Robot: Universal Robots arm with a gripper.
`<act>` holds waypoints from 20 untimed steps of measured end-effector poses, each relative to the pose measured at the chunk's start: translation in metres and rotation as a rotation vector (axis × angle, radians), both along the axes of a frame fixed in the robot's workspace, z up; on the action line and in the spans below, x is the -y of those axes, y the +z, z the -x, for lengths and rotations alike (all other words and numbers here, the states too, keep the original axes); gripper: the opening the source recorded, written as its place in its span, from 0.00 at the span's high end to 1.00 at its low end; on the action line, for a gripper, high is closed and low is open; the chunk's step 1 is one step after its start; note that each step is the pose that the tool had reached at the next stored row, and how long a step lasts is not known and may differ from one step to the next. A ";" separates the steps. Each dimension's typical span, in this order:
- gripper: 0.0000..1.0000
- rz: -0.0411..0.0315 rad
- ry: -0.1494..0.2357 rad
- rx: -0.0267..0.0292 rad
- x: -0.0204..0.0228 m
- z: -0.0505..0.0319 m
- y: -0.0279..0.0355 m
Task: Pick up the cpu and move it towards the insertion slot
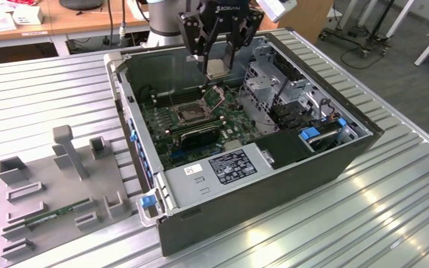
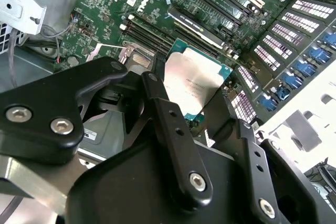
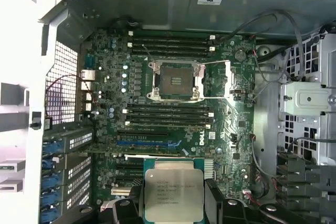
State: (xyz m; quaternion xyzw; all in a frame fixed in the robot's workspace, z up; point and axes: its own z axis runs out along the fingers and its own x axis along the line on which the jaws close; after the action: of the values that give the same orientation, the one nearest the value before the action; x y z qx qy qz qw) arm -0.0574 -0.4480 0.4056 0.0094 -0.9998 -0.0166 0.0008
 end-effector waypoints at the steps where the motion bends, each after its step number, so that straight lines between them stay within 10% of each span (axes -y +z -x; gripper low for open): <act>1: 0.46 -0.0001 0.000 0.0000 0.0000 0.0000 0.0000; 9: 0.46 0.0001 0.000 0.0000 -0.0022 -0.0002 -0.0003; 20: 0.46 -0.0001 -0.002 0.0000 -0.0199 -0.0001 -0.0092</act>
State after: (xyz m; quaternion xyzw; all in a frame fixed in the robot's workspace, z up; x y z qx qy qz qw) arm -0.0573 -0.4281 0.3964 0.0085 -0.9998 -0.0166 0.0008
